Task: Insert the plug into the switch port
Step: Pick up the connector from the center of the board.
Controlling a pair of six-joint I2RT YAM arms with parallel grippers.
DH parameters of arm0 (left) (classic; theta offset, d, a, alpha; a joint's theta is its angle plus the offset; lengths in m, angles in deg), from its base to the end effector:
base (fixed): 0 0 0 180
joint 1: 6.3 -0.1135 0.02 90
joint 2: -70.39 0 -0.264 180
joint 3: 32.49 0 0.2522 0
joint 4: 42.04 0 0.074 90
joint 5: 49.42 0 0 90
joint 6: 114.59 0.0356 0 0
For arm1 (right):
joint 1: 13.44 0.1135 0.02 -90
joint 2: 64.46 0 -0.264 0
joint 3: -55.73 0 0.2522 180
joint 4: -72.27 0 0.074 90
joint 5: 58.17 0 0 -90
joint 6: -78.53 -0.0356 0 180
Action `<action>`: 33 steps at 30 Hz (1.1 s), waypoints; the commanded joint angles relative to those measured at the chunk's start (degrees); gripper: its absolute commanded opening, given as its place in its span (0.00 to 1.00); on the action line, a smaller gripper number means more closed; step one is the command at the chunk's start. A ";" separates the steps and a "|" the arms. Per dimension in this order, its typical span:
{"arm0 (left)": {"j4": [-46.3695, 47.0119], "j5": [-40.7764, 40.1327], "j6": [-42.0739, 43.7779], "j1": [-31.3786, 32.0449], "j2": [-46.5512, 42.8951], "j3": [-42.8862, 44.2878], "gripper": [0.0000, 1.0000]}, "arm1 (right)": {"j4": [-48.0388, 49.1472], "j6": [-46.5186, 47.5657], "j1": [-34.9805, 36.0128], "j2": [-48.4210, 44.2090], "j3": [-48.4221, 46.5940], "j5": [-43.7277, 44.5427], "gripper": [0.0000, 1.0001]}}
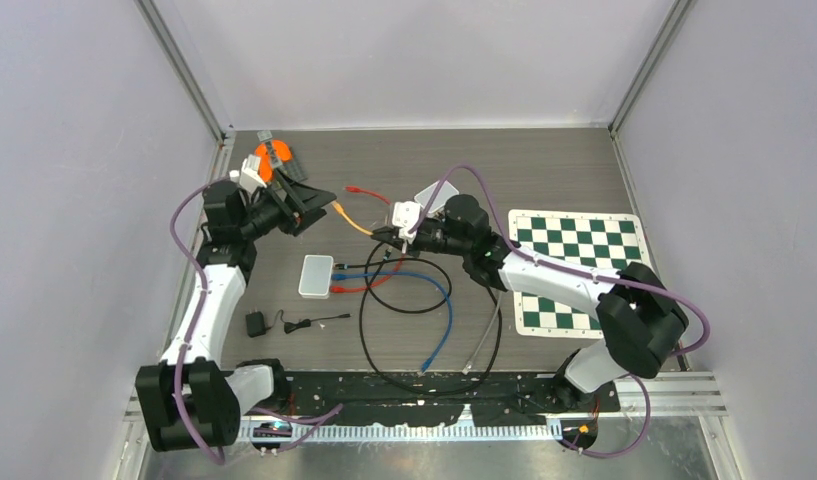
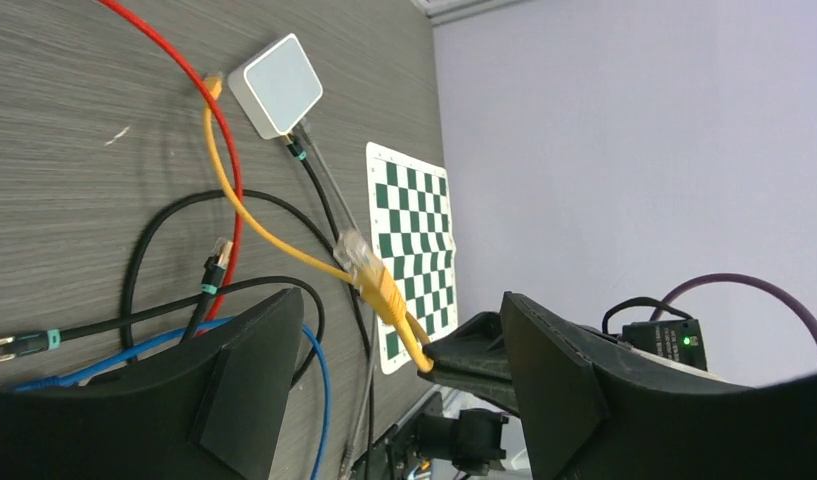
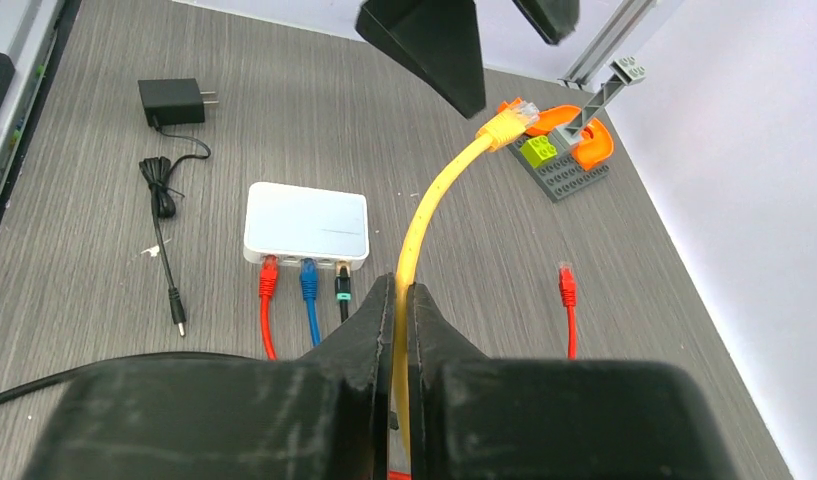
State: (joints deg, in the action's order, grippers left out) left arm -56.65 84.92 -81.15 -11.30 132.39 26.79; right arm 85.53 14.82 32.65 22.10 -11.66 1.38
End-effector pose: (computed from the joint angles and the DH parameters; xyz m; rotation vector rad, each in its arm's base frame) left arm 0.2442 -0.0036 0.3050 -0.4885 1.9455 -1.3197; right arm 0.2273 0.2621 0.2834 -1.3083 1.0985 0.7020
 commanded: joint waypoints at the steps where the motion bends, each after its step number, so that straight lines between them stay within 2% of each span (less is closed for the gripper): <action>1: 9.87 6.88 -2.92 -0.28 3.11 -0.62 0.75 | 6.63 -0.39 0.89 -3.34 1.16 0.69 0.05; 7: 11.00 6.68 -3.00 0.04 4.79 -0.64 0.72 | 6.86 0.00 1.43 -4.58 2.64 1.06 0.05; 17: 17.84 9.26 -7.79 1.41 7.91 -1.40 0.52 | 7.56 -0.45 1.98 -3.64 3.92 1.11 0.05; 20: 17.68 9.33 -7.78 1.39 7.90 -1.55 0.43 | 8.27 -0.69 2.07 -3.26 4.47 1.54 0.05; 25: 13.46 7.82 -5.70 1.46 7.74 -1.78 0.19 | 4.60 -1.58 2.08 -1.94 2.30 3.54 0.05; 29: 11.25 7.24 -4.24 1.55 7.87 -2.19 0.08 | 3.53 -3.77 2.08 -0.13 0.02 4.94 0.12; 33: 10.43 5.13 -3.87 2.15 7.02 -2.90 0.06 | 0.56 -8.37 3.17 3.55 -4.60 9.83 0.25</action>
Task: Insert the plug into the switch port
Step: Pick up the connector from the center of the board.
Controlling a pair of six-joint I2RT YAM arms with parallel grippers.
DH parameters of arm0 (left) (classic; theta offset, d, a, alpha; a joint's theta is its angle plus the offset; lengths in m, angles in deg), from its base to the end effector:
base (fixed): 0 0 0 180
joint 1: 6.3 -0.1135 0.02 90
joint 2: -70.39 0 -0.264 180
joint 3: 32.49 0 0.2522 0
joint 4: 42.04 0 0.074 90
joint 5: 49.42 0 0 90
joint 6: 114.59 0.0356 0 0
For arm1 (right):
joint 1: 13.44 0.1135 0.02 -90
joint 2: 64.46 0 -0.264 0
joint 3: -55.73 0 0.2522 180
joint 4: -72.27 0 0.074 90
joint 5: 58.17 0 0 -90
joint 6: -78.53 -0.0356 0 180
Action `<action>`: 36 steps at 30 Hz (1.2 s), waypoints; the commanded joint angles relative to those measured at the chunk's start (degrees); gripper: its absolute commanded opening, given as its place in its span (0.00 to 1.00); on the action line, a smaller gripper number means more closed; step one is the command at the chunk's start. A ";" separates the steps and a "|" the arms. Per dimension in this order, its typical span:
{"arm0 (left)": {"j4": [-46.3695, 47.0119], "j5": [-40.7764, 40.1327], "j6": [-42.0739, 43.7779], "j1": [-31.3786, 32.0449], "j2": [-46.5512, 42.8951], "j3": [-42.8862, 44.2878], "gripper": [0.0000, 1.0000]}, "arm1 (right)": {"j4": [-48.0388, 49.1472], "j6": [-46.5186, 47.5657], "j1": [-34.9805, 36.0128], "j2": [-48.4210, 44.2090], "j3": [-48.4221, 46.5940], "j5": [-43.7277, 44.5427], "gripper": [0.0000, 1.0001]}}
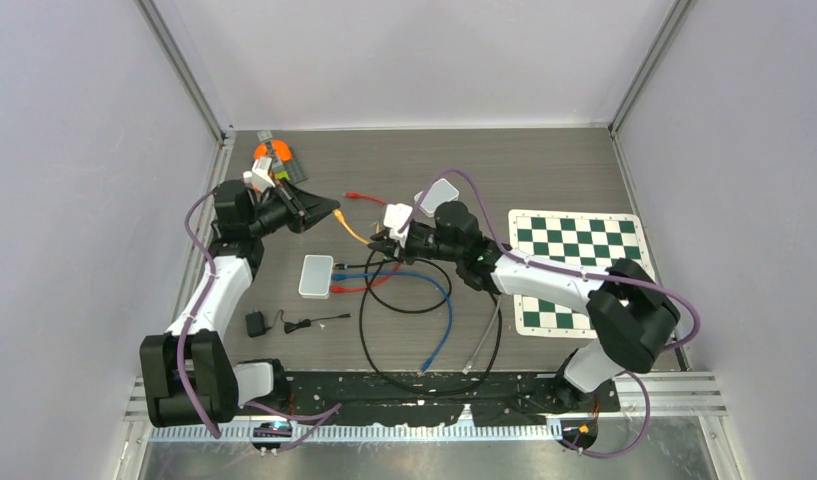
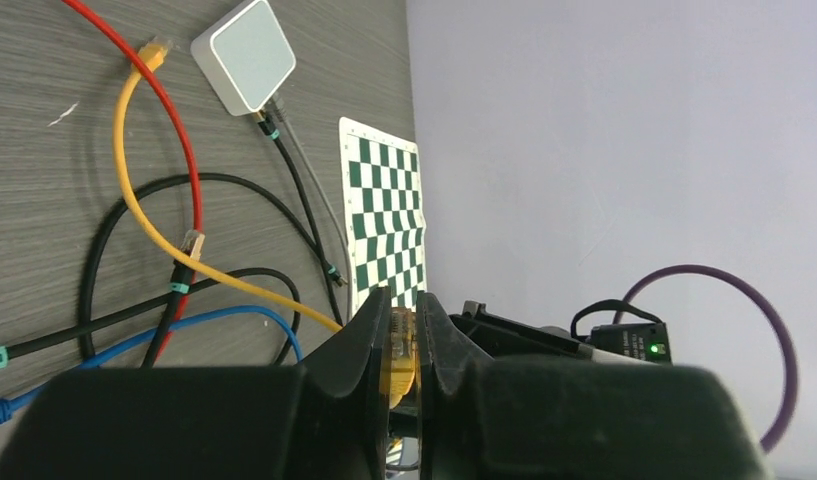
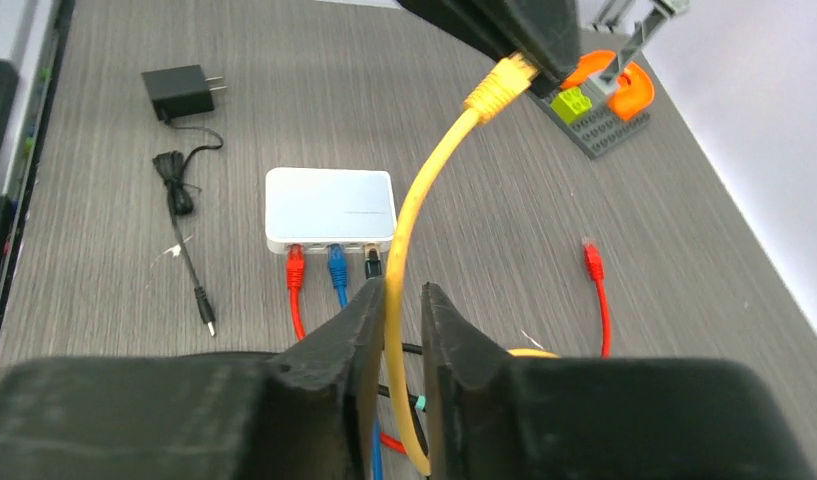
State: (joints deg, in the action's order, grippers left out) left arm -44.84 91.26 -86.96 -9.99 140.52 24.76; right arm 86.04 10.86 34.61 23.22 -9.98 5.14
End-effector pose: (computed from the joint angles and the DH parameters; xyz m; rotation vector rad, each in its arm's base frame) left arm 0.2703 -0.0102 0.2795 -0.4648 1.9684 -1.4928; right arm 0.2207 0.2694 0.2678 -1.2782 1.2002 0.7283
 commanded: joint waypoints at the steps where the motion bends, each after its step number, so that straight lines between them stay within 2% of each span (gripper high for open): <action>1: -1.69 -2.33 2.41 1.12 -1.39 -1.02 0.06 | -0.20 -6.20 1.63 2.99 -6.92 7.46 0.29; 4: -3.27 -5.45 3.49 1.56 -1.74 -1.59 0.06 | -0.94 -9.14 3.51 5.51 -9.79 12.74 0.37; 6: -1.72 -5.84 2.54 1.67 -1.44 -2.15 0.06 | -1.13 -10.99 4.28 6.46 -10.97 14.37 0.45; 8: -0.43 -6.12 1.79 1.87 -1.40 -2.66 0.07 | -1.32 -12.04 4.73 7.44 -12.12 15.00 0.49; 18: 1.83 -7.66 0.65 2.54 -1.84 -4.11 0.08 | -6.09 -15.28 5.76 12.99 -20.02 20.75 0.50; 20: 1.99 -7.78 0.58 2.47 -2.11 -4.39 0.08 | -6.66 -15.23 6.00 13.60 -20.66 21.41 0.48; 22: 2.05 -7.78 0.43 2.54 -2.47 -4.53 0.08 | -6.81 -15.10 6.28 13.84 -20.84 22.31 0.42; 23: 2.08 -7.81 0.39 2.54 -2.65 -4.62 0.08 | -7.12 -14.94 6.31 13.90 -20.94 22.48 0.36; 28: 1.89 -7.78 0.22 2.54 -3.81 -4.97 0.10 | -9.28 -14.29 6.80 14.35 -22.18 23.65 0.25; 29: 1.81 -7.81 0.17 2.49 -4.00 -4.99 0.12 | -9.39 -14.08 6.84 14.36 -22.20 24.03 0.14; 31: 1.45 -7.68 0.23 2.54 -4.29 -4.99 0.19 | -9.39 -13.84 7.02 14.22 -21.90 24.94 0.06; 36: -3.24 -7.90 3.34 2.53 -6.33 -3.91 0.54 | -7.97 -11.48 6.92 11.79 -21.29 25.85 0.05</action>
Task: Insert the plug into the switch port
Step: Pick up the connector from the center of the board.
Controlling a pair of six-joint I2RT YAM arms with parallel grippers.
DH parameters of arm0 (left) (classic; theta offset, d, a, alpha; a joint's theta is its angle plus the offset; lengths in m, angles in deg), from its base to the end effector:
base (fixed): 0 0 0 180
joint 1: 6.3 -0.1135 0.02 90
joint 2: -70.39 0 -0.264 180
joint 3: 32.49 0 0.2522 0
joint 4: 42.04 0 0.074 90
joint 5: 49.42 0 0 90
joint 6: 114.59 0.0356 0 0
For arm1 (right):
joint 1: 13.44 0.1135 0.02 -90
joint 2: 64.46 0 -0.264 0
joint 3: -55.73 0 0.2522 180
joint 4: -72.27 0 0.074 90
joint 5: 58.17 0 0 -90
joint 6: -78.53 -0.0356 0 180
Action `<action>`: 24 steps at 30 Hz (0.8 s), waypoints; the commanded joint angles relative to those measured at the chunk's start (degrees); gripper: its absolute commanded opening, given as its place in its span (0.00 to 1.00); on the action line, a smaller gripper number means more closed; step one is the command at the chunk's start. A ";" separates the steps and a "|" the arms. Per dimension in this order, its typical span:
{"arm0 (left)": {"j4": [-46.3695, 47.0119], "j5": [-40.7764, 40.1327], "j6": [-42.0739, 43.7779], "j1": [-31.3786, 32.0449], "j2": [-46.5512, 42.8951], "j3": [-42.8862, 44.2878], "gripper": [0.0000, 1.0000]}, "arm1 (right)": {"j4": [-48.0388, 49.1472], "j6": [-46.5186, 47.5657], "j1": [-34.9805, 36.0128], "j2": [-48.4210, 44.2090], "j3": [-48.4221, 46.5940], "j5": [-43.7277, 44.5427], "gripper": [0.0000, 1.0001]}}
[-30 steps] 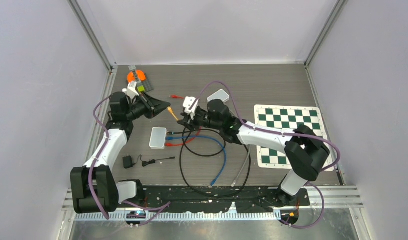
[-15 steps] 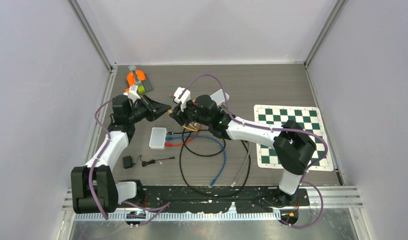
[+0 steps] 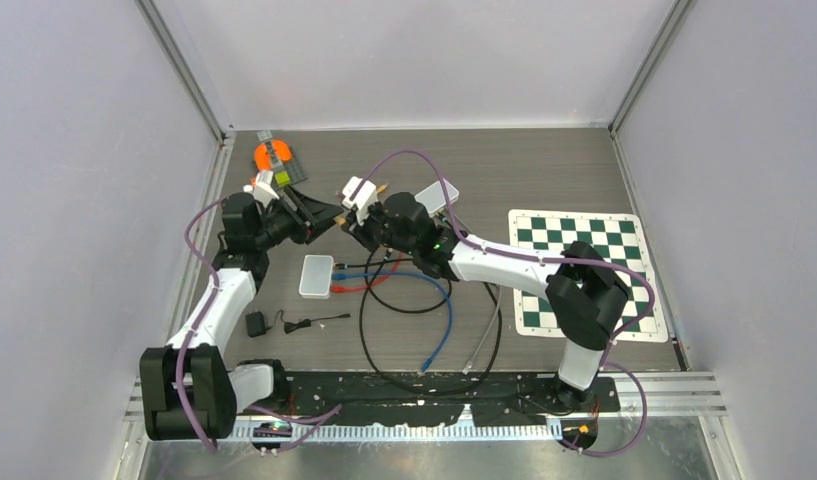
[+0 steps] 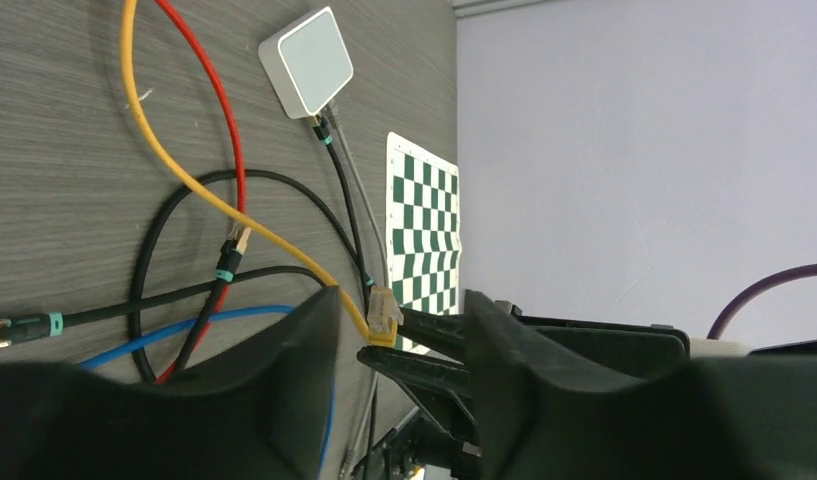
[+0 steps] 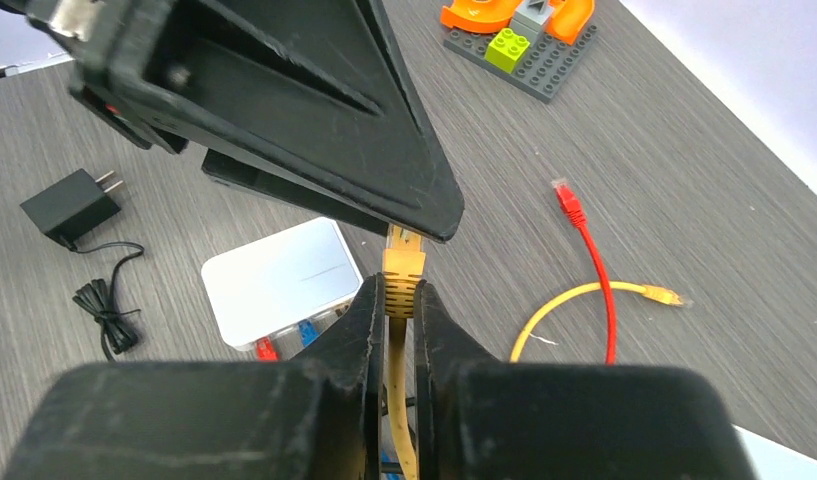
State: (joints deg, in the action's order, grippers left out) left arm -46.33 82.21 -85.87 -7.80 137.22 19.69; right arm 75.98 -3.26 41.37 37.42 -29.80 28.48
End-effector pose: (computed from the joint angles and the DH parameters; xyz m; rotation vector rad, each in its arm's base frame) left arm 0.2558 -0.0170 0.2598 -0.5761 1.9828 -1.3659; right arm 0.2422 0.3471 0.2769 -0.9960 1.5425 0.6306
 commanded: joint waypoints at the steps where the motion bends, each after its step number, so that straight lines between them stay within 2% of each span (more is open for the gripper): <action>1: -2.99 1.33 3.43 0.33 -3.54 1.79 0.59 | 2.06 3.15 -0.02 -2.80 -1.81 2.88 0.05; 3: -5.99 1.25 5.55 0.31 -5.17 2.97 0.68 | 0.76 4.09 -0.83 -3.69 -3.53 2.44 0.05; 6: -11.60 0.01 8.61 0.29 -7.94 5.14 0.74 | -1.32 5.25 -2.36 -4.52 -7.65 1.81 0.05; 11: -19.66 -3.88 12.82 0.32 -13.07 7.60 0.78 | -3.52 1.81 -6.75 -5.97 -12.77 -1.40 0.05; 20: -28.80 -12.31 18.32 0.26 -16.65 9.99 0.79 | -11.28 -15.36 -8.40 -11.18 -17.89 -6.95 0.05; 24: -29.90 -13.27 19.49 0.27 -16.97 9.45 0.80 | -7.37 -21.53 -8.61 -13.90 -16.46 -8.63 0.05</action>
State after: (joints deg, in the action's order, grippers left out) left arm -73.80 71.76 -69.41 -7.76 121.24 27.99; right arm 66.48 -15.98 32.58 27.35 -45.21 23.06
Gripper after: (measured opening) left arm 0.794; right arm 0.126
